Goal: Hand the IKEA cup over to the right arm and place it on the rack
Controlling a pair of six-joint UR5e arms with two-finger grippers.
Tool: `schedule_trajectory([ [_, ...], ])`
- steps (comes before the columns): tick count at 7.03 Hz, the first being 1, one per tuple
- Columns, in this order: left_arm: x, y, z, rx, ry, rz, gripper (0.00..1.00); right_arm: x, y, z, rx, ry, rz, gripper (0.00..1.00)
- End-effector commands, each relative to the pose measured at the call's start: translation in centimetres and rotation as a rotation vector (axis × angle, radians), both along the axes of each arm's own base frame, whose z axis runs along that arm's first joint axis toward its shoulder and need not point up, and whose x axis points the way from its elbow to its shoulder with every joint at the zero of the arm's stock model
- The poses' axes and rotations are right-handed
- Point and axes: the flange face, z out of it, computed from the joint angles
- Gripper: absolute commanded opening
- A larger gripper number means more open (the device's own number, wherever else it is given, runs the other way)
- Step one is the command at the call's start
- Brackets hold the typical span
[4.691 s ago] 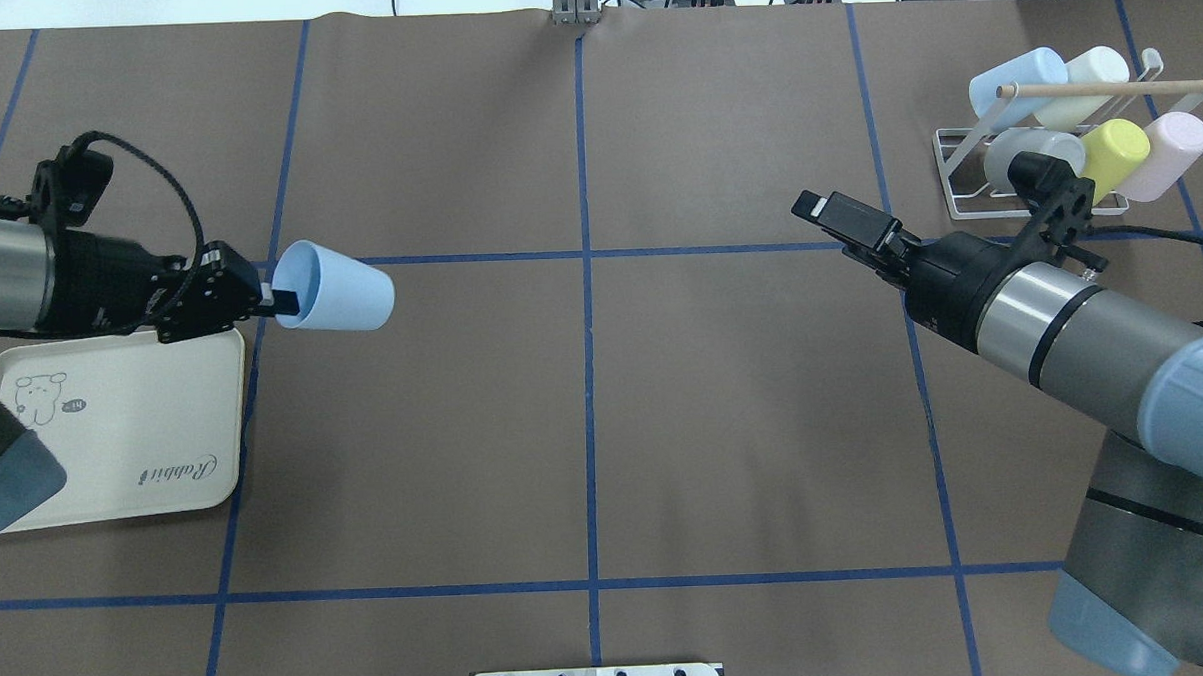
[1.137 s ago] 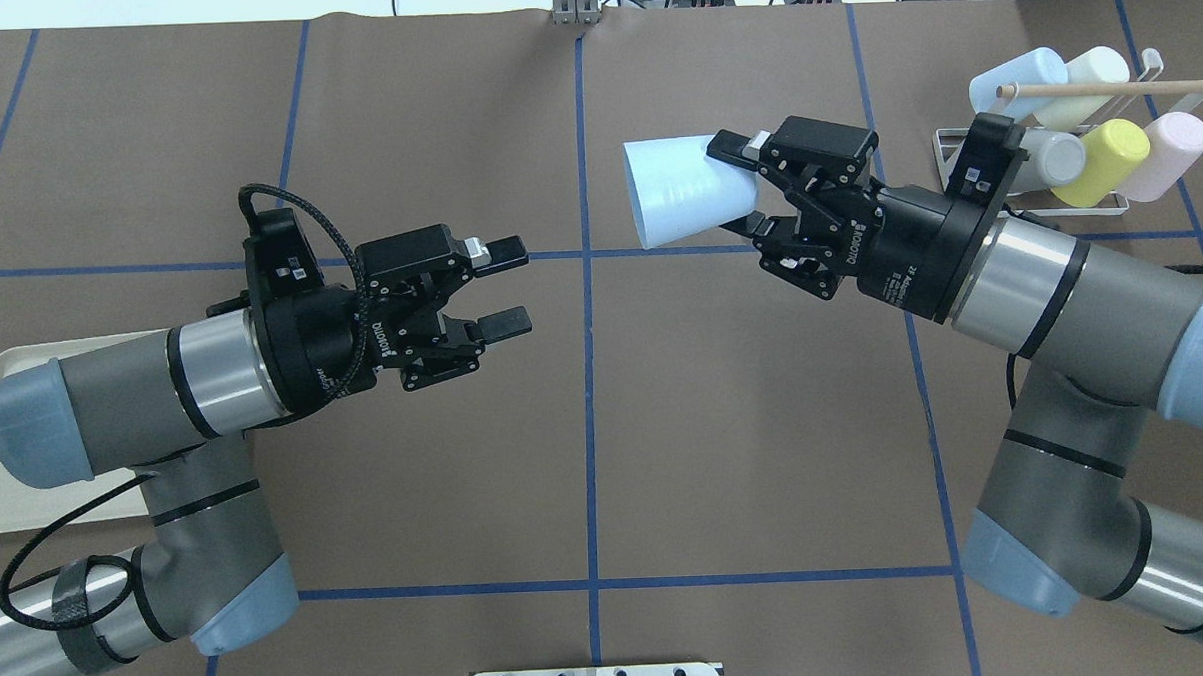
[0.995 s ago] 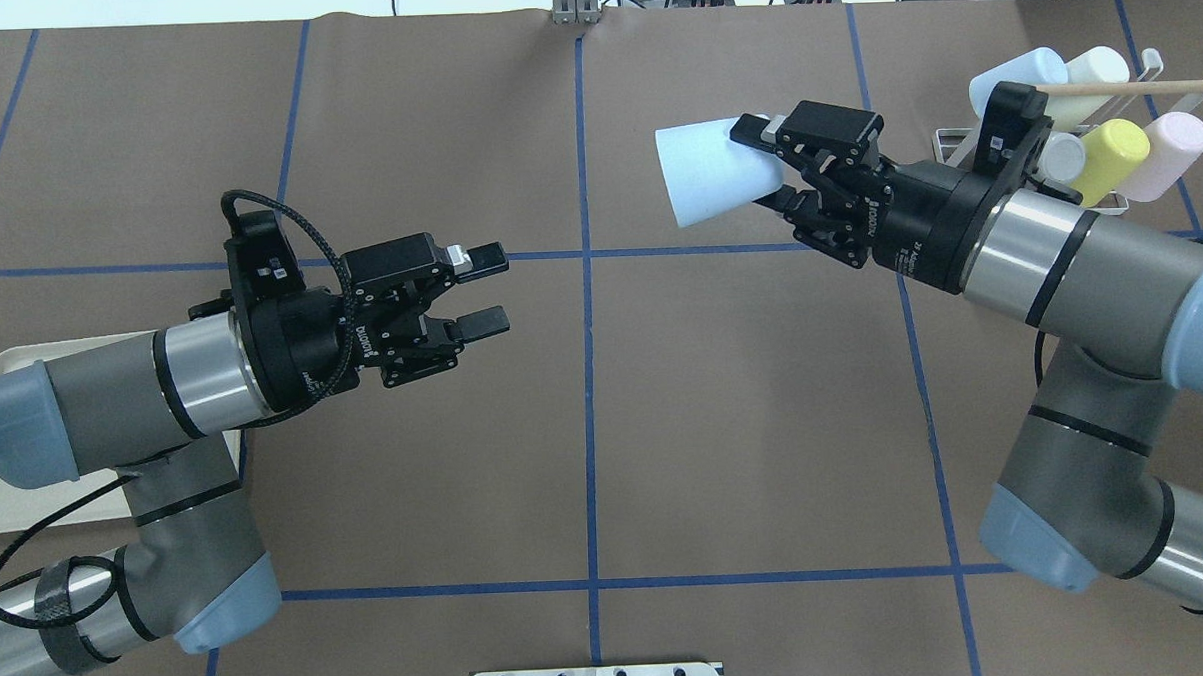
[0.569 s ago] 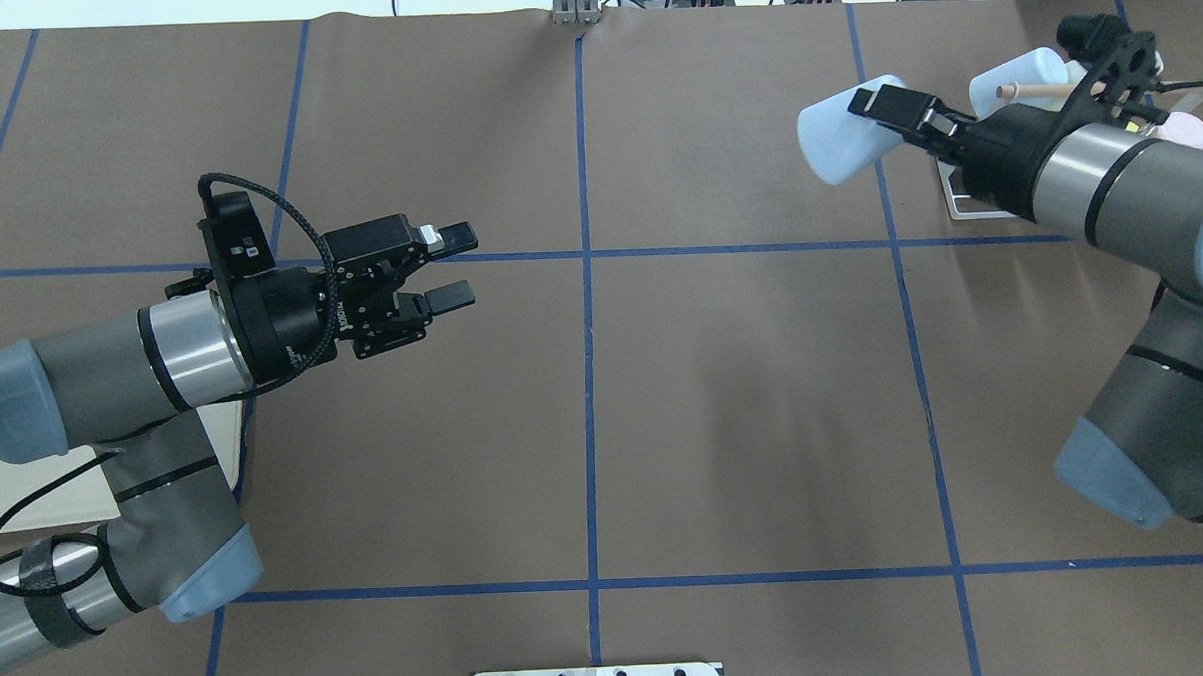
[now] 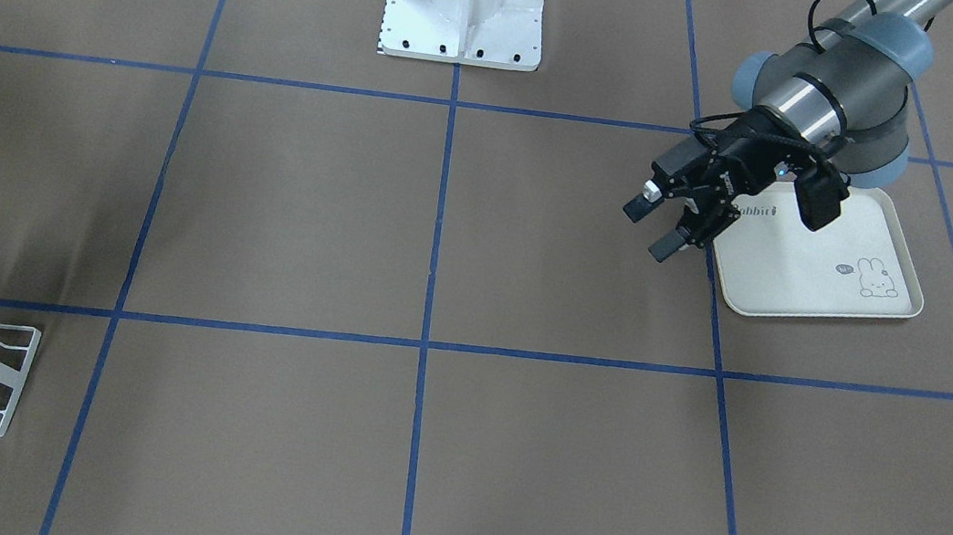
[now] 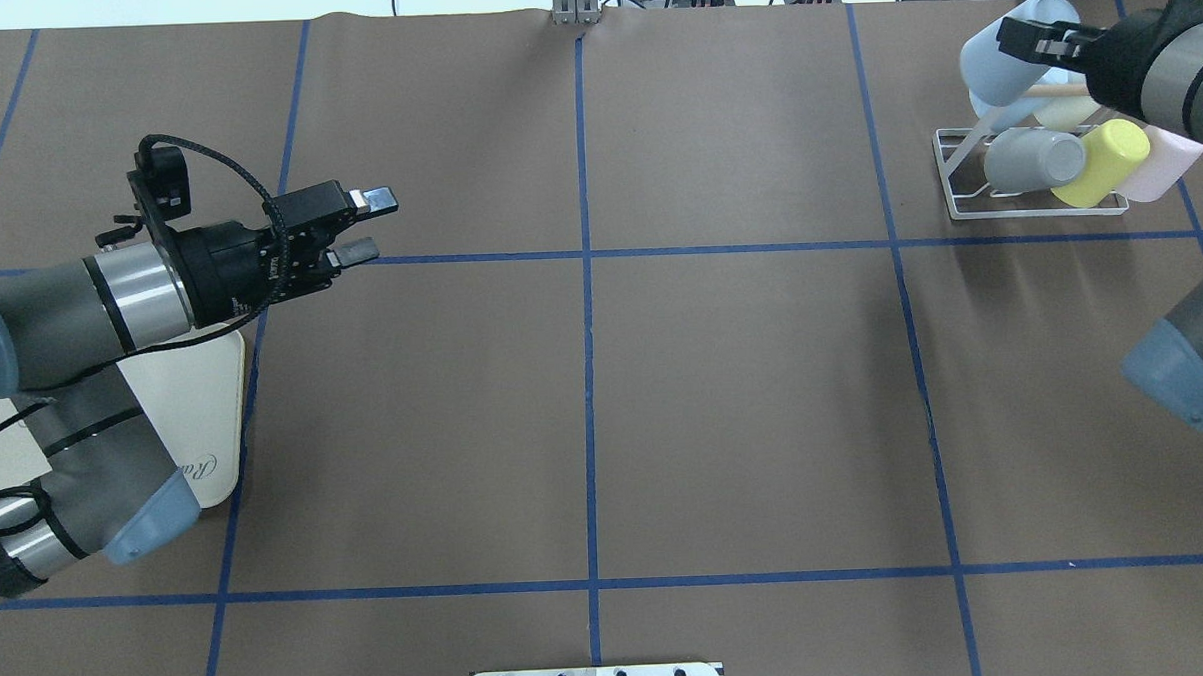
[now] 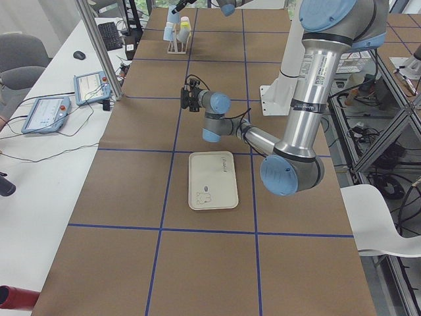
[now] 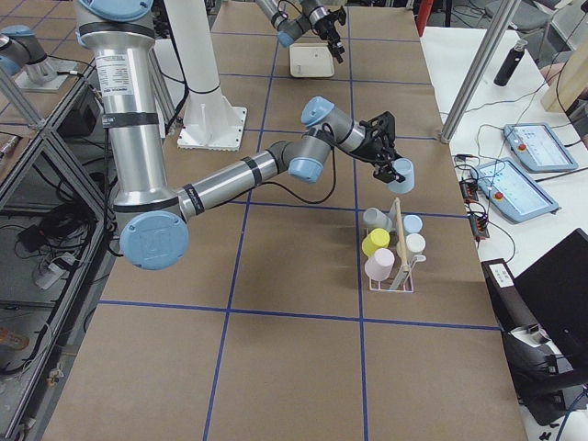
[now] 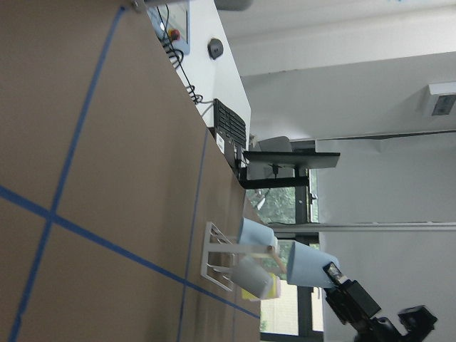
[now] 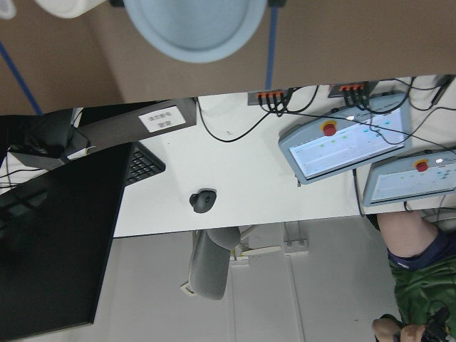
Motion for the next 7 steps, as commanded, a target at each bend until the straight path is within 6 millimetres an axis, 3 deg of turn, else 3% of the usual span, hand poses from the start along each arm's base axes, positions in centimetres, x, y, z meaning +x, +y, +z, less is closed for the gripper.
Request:
schedule_trajectory([
  [1,-5.6,-4.1,5.9,-0.010,-0.420,-0.096,0.99,6.5,-2.7,4.1,-0.050,0.092,0.001,0.27],
  [2,-8.8,-5.2,7.0,-0.031,-0.583,-0.117,0.99,7.4,-3.4,6.1,-0.072,0.105,0.007,0.27],
  [3,-10.9,-5.1,7.7,0.011,-0.736,-0.098,0.99,7.1,-4.5,8.3,-0.096,0.119,0.013,0.27],
  [4,-13.2,-4.1,9.0,0.042,-0.853,-0.072,0.99,6.5,-6.6,9.0,-0.096,0.118,0.019,0.27],
  [5,-14.3,-3.3,9.7,0.053,-0.905,-0.054,0.99,6.2,-7.5,10.3,-0.113,0.123,0.019,0.27],
  [7,-14.5,-3.2,10.0,0.033,-0.922,-0.044,1.00,6.2,-7.7,12.1,-0.146,0.131,0.018,0.27],
])
